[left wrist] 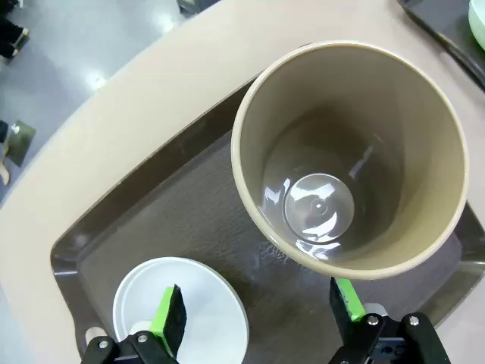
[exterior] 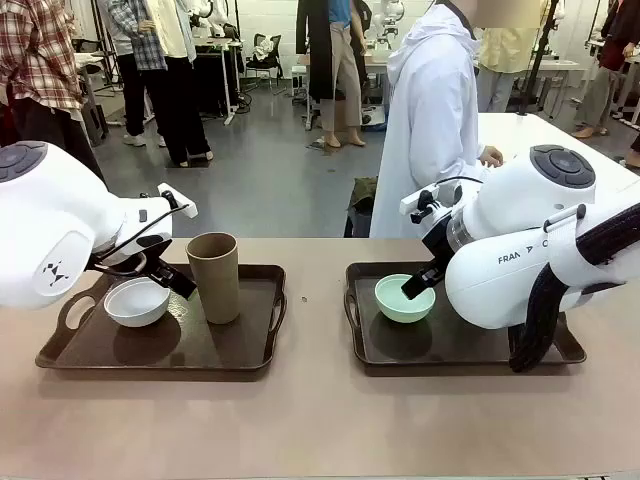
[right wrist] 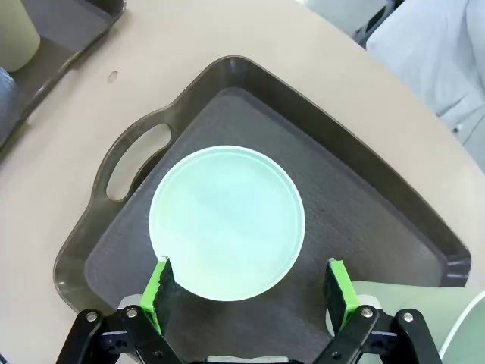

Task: Set up a tray with a mat and arrange the tableware.
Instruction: Pick up the Picnic Bowl and Reusable plastic cup from the Handle tray in front of the human's position and hold them in the air.

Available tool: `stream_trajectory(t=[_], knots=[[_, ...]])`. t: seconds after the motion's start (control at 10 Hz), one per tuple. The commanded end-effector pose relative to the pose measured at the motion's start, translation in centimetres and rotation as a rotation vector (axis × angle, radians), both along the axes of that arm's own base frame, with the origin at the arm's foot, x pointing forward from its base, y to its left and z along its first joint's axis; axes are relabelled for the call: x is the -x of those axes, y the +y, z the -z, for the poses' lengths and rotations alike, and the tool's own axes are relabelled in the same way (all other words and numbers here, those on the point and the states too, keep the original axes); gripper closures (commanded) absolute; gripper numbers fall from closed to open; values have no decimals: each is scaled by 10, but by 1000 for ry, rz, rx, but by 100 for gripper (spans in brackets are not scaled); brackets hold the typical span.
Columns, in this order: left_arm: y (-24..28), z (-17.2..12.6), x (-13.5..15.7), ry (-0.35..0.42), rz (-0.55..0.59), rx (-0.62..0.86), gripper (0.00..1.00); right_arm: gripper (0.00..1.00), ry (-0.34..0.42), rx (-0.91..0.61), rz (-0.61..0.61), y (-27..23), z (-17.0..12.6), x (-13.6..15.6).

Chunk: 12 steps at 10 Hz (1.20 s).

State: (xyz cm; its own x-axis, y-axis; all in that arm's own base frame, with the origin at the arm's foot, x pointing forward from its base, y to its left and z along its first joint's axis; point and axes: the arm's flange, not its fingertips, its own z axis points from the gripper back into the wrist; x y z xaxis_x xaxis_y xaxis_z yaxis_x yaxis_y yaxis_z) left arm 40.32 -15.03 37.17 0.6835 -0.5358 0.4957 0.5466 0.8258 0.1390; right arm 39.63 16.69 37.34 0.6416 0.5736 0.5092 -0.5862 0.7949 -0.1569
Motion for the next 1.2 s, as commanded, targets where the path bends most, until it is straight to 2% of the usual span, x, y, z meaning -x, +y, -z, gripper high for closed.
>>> stream_trajectory(t=[0.0, 1.1], knots=[[0, 0, 0, 0, 0, 0, 0, 0, 0, 0, 0, 0, 0, 0], [0, 0, 0, 0, 0, 0, 0, 0, 0, 0, 0, 0, 0, 0]])
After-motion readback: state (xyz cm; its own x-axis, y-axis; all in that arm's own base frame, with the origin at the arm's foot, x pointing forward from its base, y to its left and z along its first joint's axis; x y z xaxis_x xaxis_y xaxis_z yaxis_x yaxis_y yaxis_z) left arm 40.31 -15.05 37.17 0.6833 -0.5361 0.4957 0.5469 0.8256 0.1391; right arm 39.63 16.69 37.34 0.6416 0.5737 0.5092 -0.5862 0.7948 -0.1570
